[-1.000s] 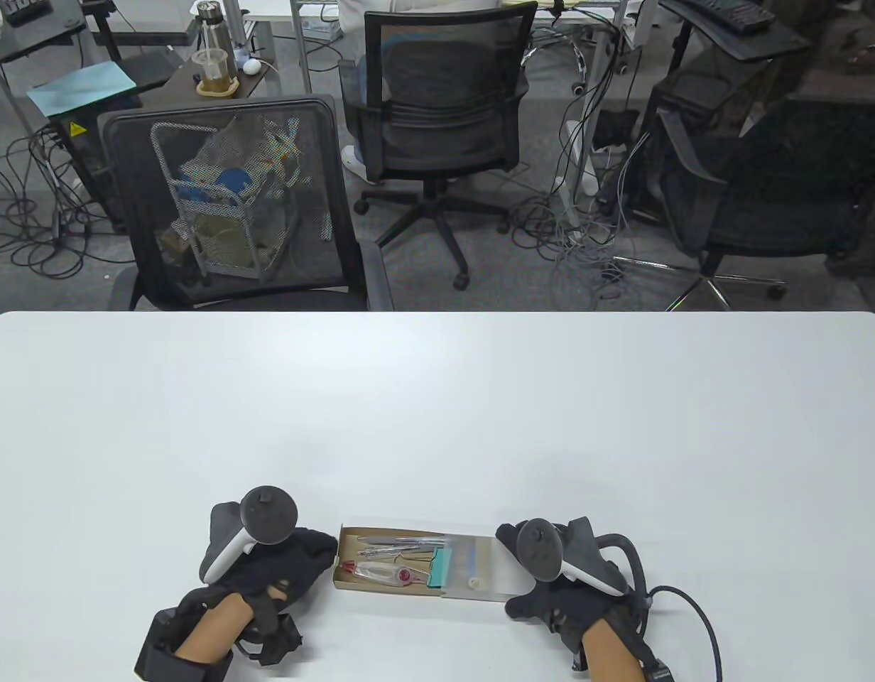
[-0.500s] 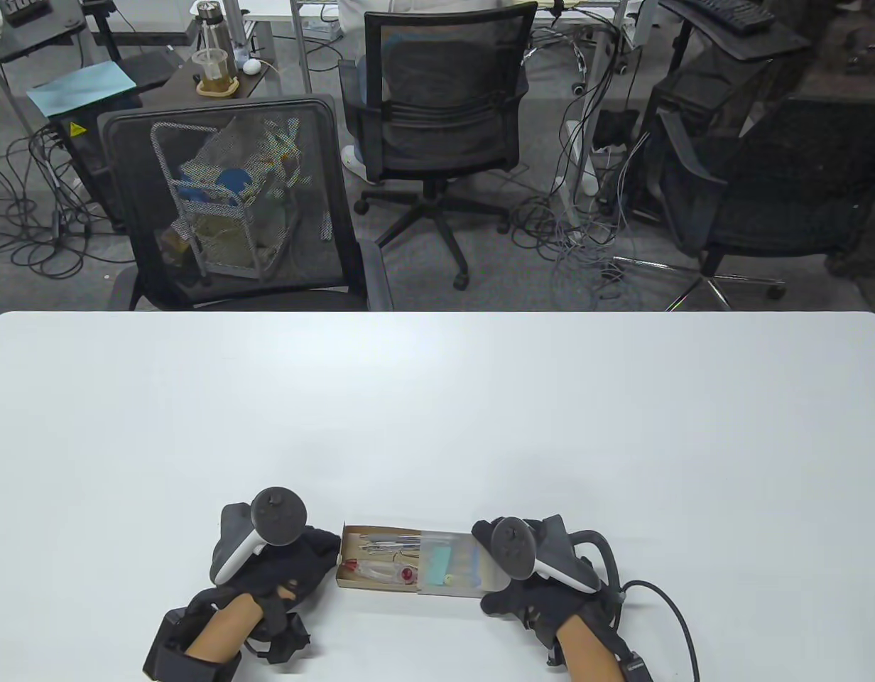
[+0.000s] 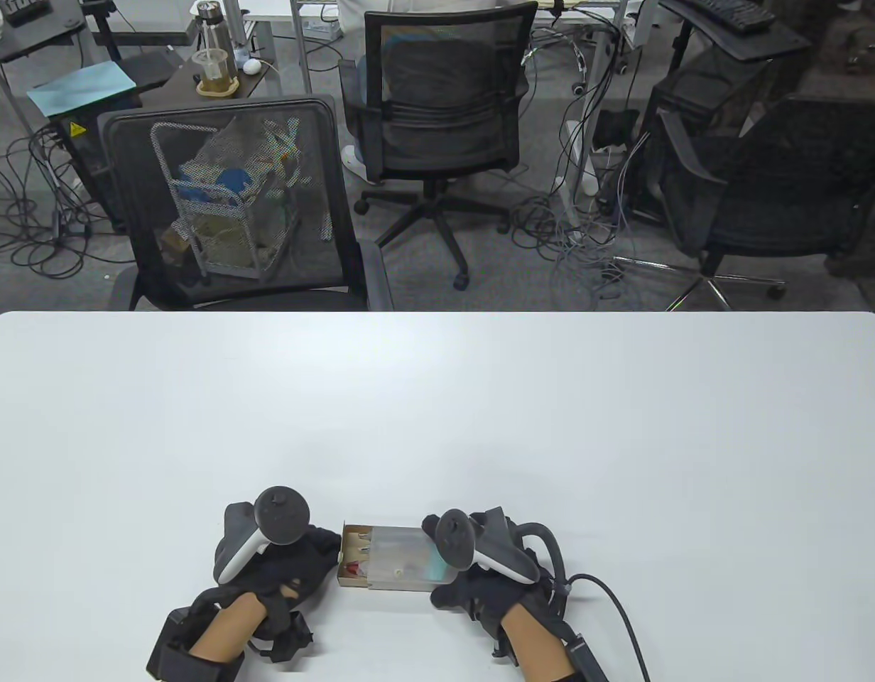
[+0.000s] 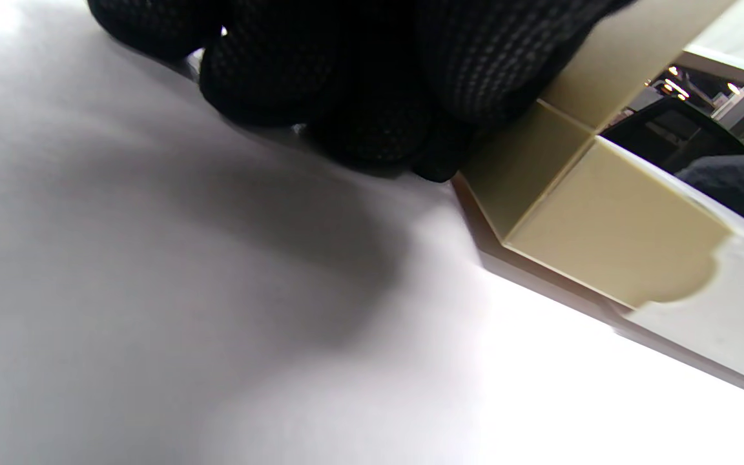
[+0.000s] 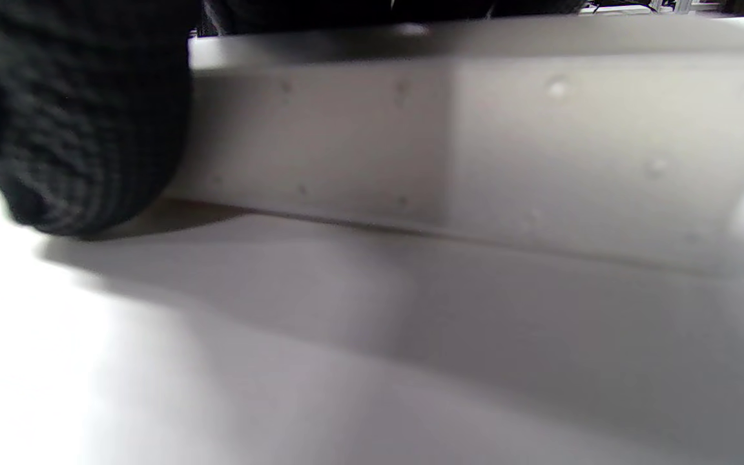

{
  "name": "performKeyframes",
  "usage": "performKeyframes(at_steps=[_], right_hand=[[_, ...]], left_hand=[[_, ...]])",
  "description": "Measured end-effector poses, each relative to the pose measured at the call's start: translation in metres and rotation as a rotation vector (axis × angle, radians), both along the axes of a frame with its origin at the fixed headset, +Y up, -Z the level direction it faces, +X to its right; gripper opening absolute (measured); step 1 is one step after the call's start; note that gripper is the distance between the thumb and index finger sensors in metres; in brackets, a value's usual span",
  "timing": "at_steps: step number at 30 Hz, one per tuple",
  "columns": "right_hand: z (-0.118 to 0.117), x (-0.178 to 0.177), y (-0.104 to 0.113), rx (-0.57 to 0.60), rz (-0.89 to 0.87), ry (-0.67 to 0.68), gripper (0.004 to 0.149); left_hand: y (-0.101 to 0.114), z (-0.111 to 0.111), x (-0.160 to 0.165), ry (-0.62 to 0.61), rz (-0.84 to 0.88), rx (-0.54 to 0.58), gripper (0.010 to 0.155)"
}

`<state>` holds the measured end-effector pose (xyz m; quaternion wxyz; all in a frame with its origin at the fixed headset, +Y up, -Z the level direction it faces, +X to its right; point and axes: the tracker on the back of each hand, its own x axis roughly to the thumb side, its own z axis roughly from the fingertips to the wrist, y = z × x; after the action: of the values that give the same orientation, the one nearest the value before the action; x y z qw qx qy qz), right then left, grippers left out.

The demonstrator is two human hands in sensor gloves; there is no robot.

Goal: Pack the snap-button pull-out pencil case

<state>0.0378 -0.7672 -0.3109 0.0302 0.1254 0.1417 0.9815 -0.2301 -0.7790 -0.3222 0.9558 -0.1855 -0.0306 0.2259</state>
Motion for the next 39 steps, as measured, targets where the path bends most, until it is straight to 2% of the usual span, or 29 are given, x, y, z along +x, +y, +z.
performKeyframes(at_steps=[8,18,21,26,29,32,39], right_hand=[[0.0,-0.025,-0.002,0.001,-0.001,-0.024,0.089],[0.0,-0.024,-0.004,0.003,-0.029,-0.02,0.089],[0.0,-0.024,-0.005,0.003,-0.035,-0.019,0.088],[0.0,-0.024,-0.005,0.003,-0.033,-0.02,0.089],[0.001,-0.024,-0.005,0.007,-0.034,-0.018,0.089],[0.001,-0.024,-0.005,0.008,-0.034,-0.017,0.089],[0.001,-0.025,-0.005,0.01,-0.034,-0.016,0.089]], left_hand=[[0.0,0.0,0.001,0.0,0.0,-0.001,0.043],[-0.001,0.0,0.0,-0.003,0.017,-0.007,0.045],[-0.002,0.003,-0.001,-0.001,0.041,-0.028,0.049],[-0.001,0.011,0.006,0.043,-0.011,0.019,0.056],[0.0,0.013,0.012,0.088,-0.02,0.028,0.071],[0.0,0.015,0.018,0.126,-0.058,0.035,0.077],[0.001,0.015,0.026,0.153,-0.111,0.014,0.082]])
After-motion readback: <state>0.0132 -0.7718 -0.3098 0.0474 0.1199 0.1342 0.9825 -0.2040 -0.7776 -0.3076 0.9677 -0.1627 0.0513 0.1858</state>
